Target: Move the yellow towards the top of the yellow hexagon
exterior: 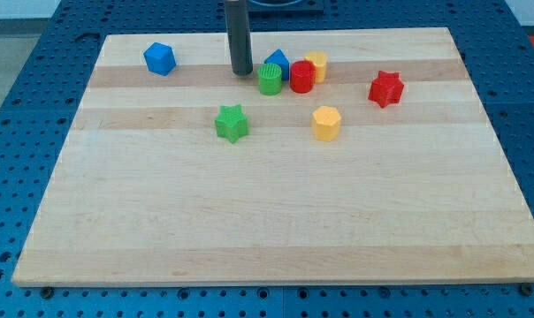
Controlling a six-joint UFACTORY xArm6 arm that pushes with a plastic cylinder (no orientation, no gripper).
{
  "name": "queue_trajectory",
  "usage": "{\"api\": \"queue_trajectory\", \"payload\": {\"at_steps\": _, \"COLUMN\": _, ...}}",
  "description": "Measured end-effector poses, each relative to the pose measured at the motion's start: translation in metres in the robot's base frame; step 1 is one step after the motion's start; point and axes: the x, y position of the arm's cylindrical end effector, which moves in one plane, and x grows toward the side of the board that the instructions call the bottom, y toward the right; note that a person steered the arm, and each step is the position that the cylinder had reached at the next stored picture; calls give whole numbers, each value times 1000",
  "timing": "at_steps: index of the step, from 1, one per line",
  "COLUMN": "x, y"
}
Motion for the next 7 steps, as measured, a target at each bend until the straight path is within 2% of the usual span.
{"api": "queue_trajectory", "payload": {"at_steps": 1, "x": -20, "y": 6}}
{"api": "queue_trajectory", "payload": {"at_steps": 3, "x": -52, "y": 75}}
{"api": "queue_trajectory", "payload": {"at_steps": 7, "x": -43, "y": 117}}
